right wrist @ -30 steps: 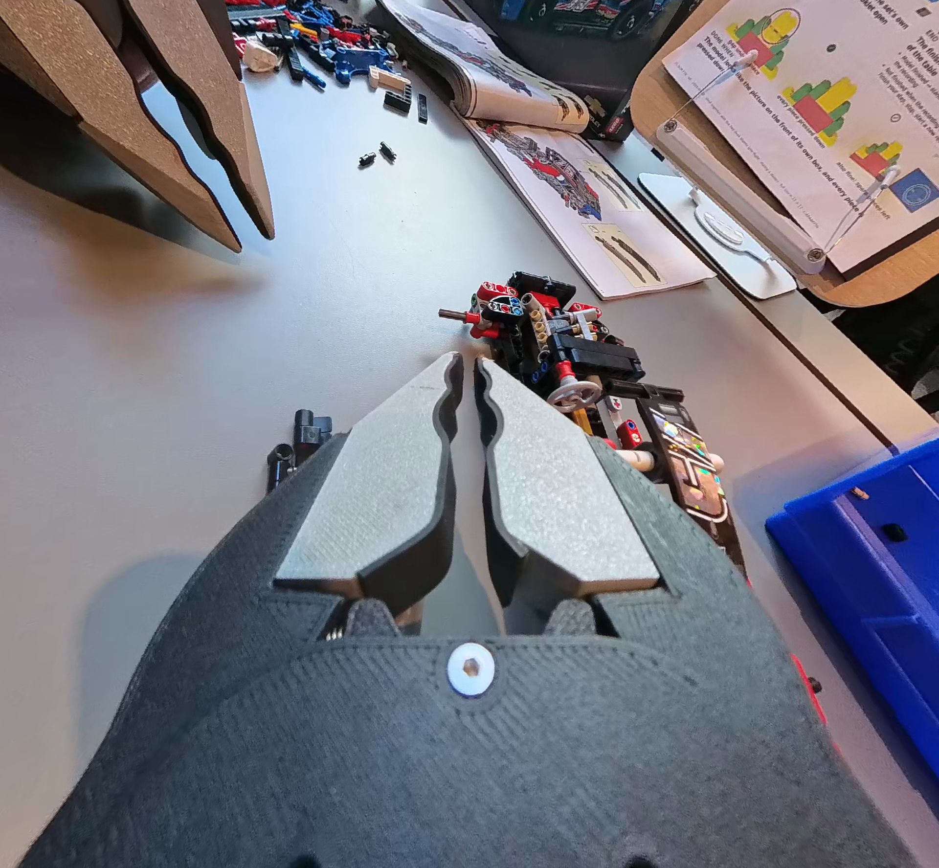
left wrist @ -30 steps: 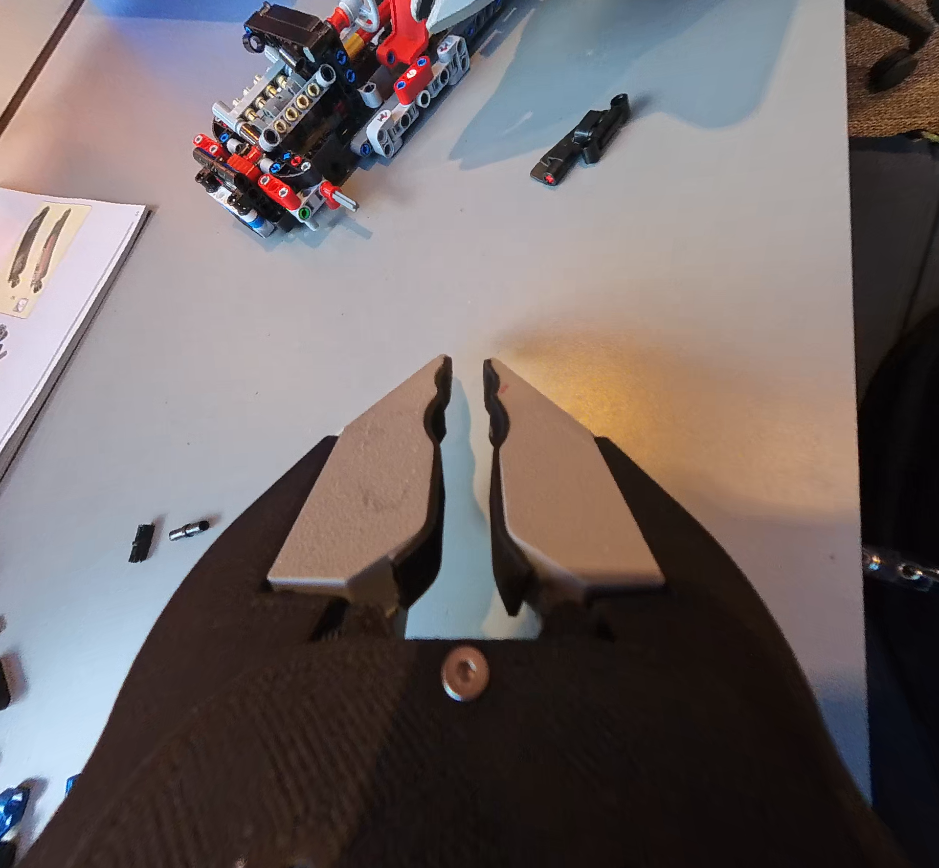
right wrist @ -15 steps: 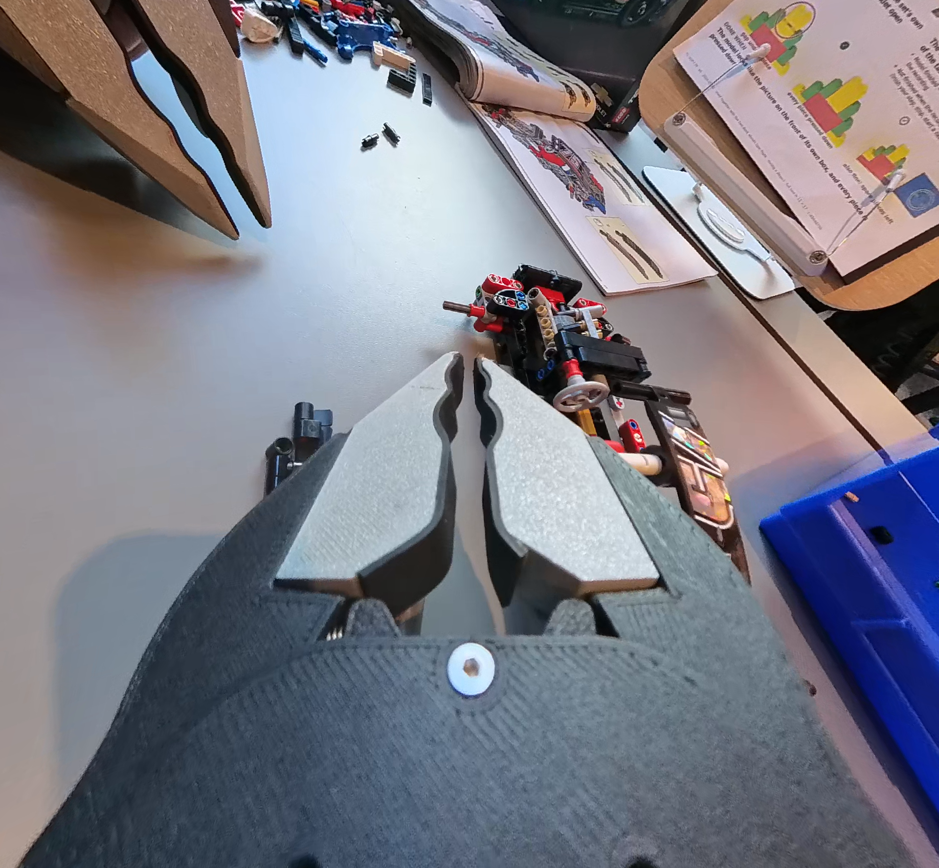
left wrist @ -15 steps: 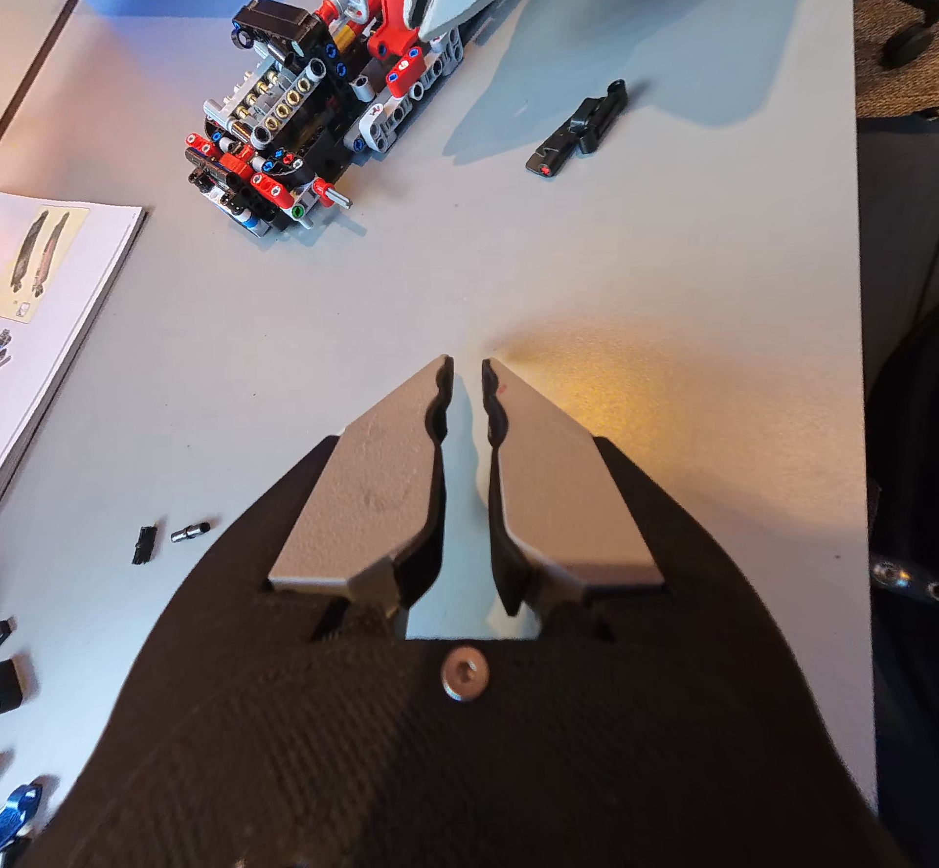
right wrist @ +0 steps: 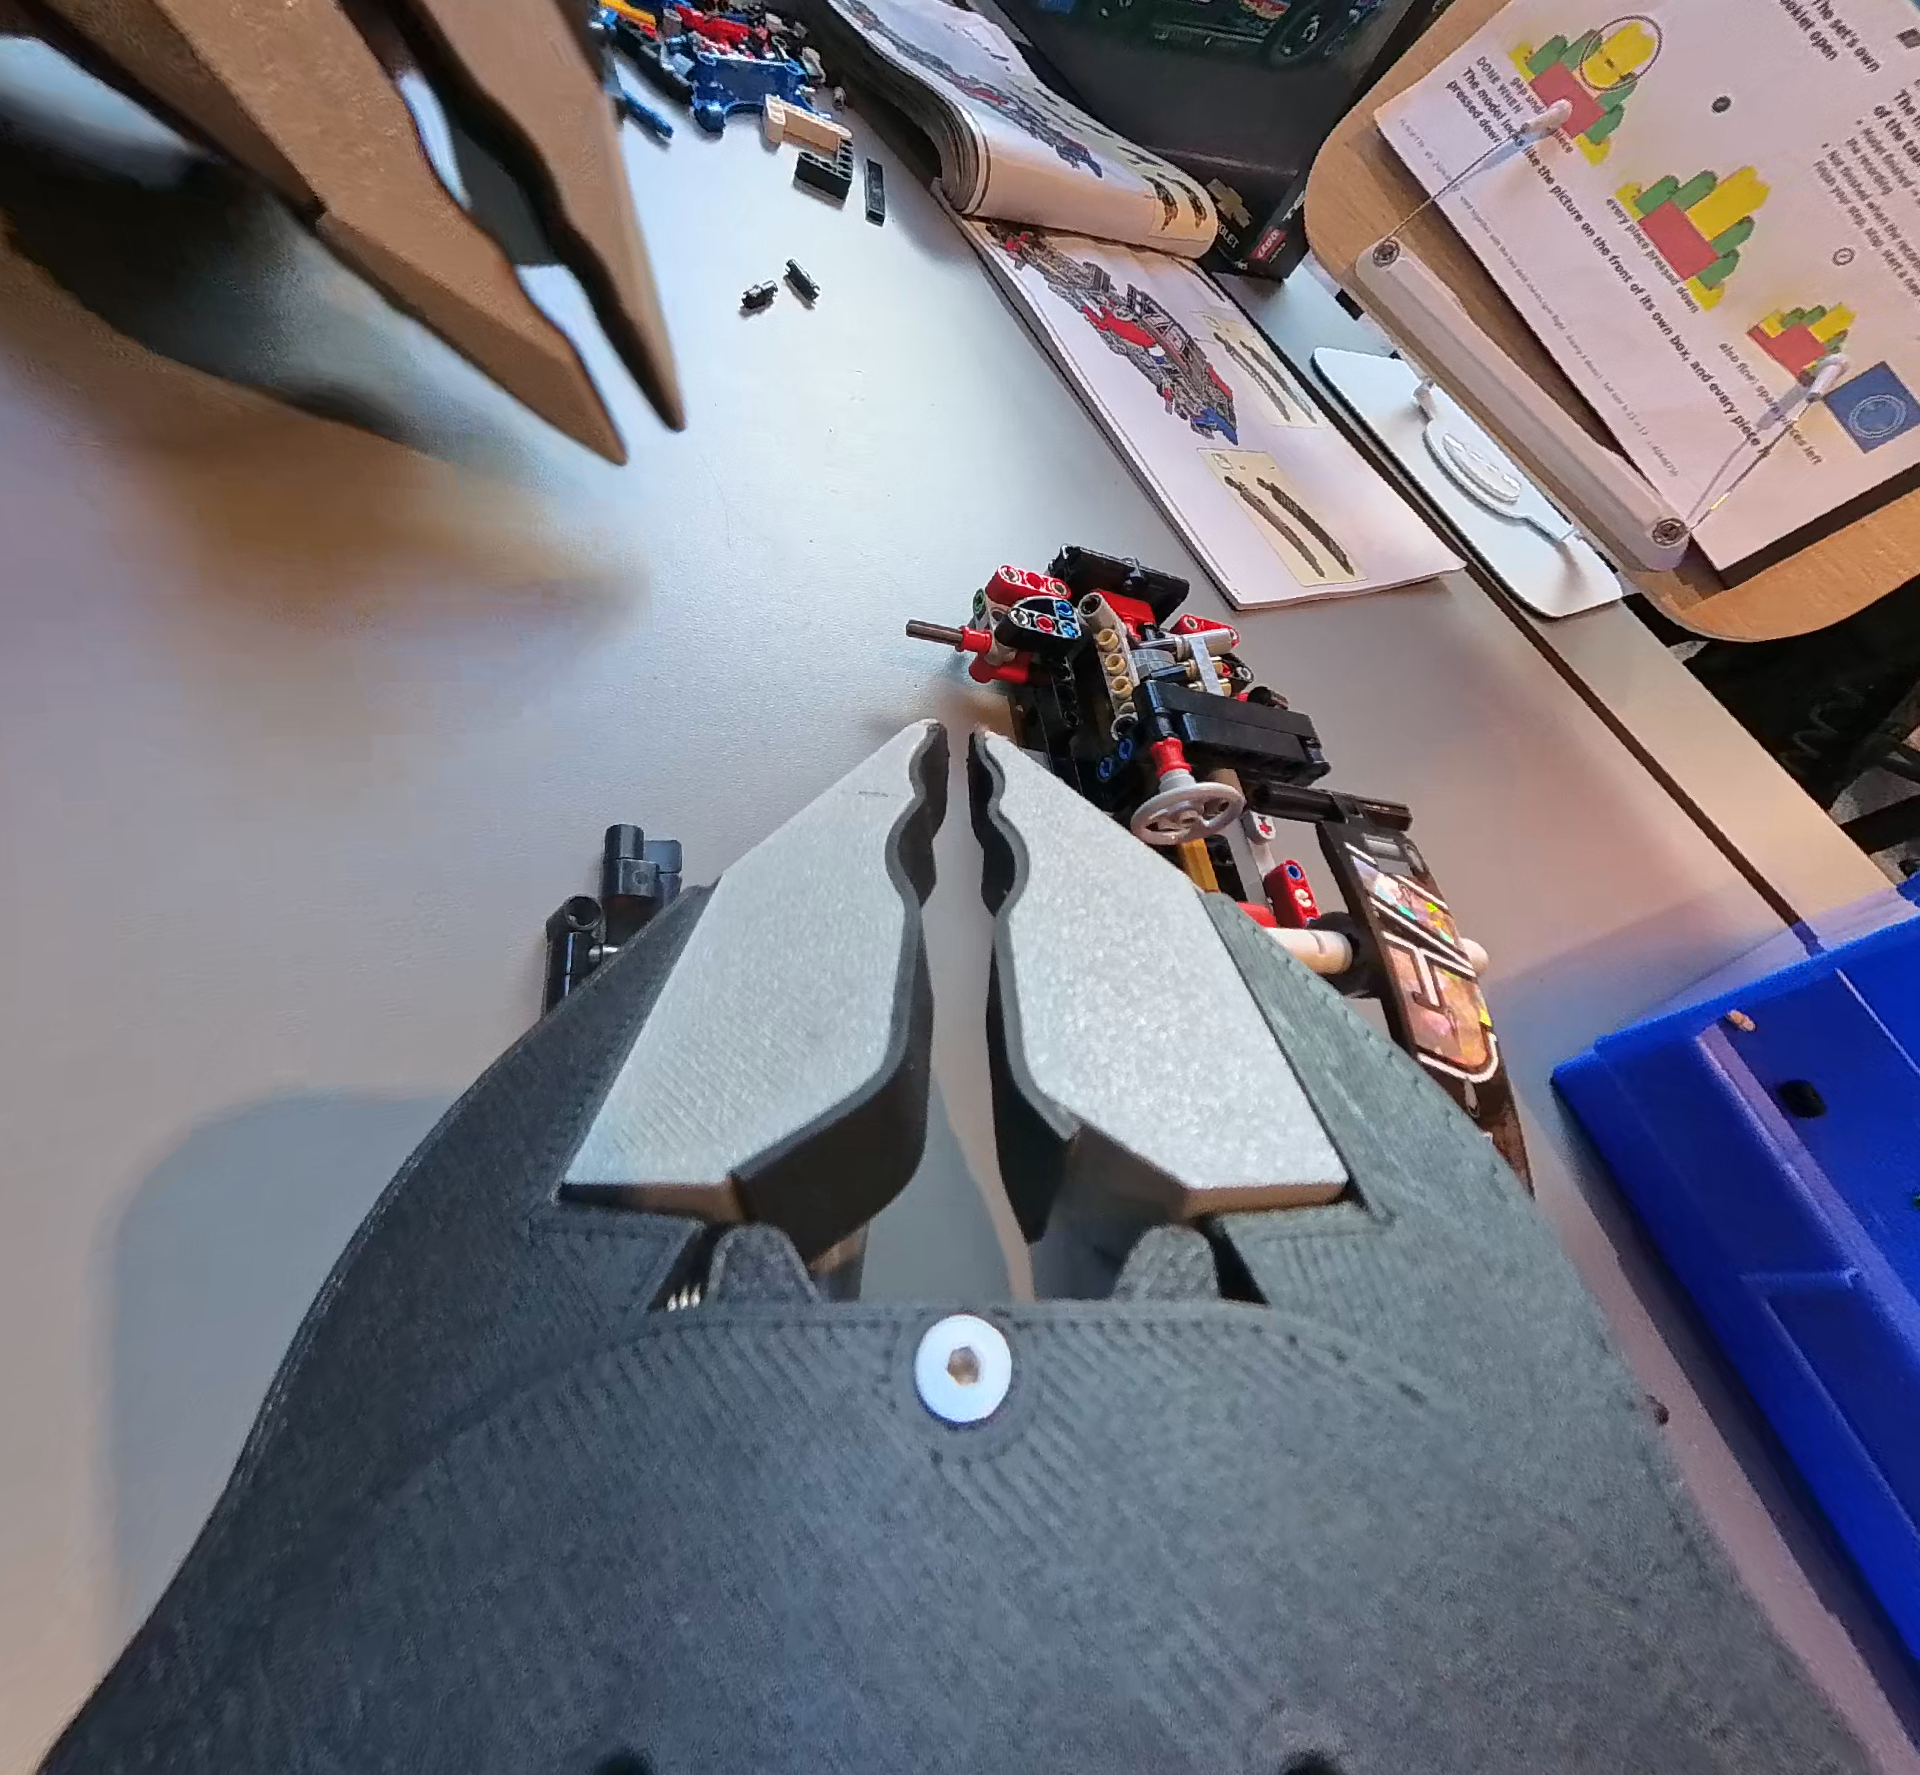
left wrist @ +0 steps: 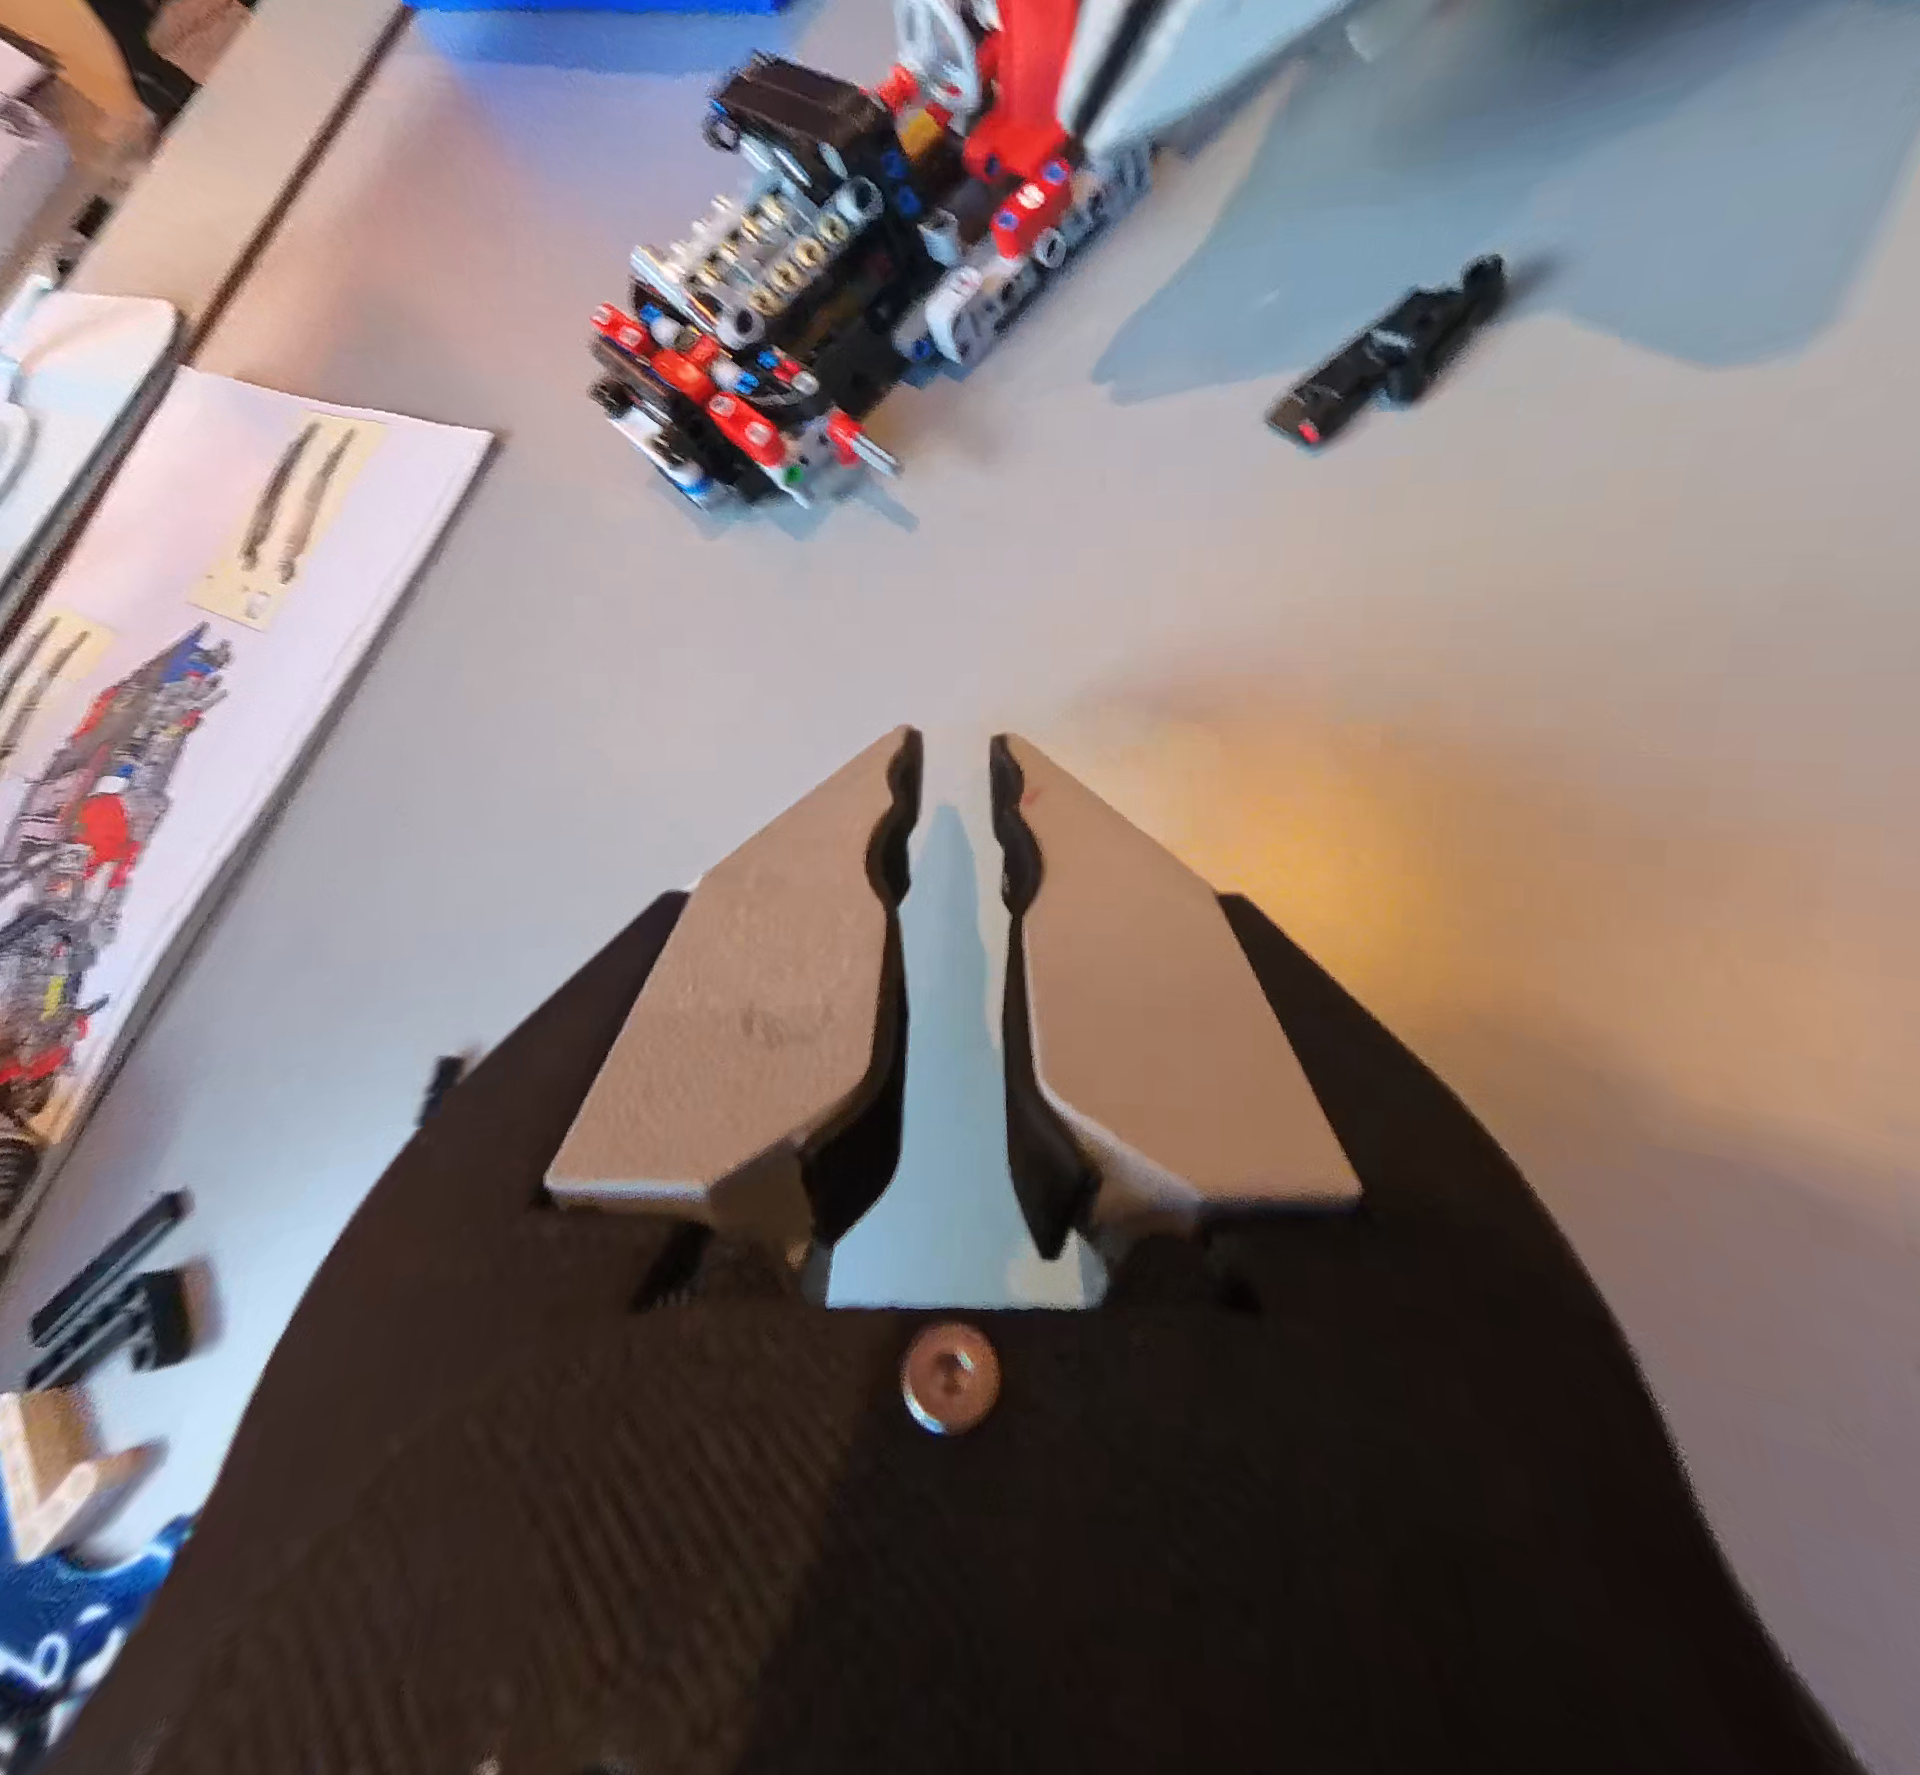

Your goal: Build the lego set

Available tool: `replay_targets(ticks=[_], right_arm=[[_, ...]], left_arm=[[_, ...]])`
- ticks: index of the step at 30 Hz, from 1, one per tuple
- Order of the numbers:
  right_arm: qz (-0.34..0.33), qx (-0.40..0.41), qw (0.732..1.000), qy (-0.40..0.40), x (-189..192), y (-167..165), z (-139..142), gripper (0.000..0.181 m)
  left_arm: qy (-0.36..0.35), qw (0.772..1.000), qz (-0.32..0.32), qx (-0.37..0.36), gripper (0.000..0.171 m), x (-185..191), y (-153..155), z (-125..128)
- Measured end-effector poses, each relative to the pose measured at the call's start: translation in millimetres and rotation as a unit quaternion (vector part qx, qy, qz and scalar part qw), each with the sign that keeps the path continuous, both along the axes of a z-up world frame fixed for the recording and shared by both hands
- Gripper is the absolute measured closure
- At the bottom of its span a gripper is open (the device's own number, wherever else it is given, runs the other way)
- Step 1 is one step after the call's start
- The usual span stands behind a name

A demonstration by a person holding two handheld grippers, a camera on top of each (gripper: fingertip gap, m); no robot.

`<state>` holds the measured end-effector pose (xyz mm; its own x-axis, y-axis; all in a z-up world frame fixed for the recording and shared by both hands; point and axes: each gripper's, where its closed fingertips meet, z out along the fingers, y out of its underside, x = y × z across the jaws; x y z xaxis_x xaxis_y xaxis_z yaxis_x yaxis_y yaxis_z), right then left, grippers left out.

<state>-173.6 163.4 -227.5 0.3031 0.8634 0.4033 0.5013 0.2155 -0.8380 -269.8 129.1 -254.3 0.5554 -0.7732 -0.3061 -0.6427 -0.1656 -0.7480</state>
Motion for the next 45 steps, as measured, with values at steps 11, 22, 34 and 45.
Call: replay_targets(ticks=[11,22,34,45], right_arm=[[0.007,0.010,1.000,-0.011,-1.7,-3.6,-2.5,0.180],[0.071,-0.136,0.988,0.023,6.3,-28.6,-1.1,0.144],[0.091,-0.101,0.989,-0.066,-9.5,-40.9,-18.8,0.141],[0.081,-0.056,0.995,0.032,-25.0,-27.6,5.3,0.156]], left_arm=[[-0.102,0.993,0.051,0.001,0.106,7.0,66.2,42.3],[-0.159,0.987,-0.006,0.014,0.114,35.1,46.4,36.4],[-0.199,0.980,-0.029,-0.003,0.110,35.9,41.5,43.9],[-0.184,0.982,-0.039,-0.022,0.118,40.6,41.0,35.4]])
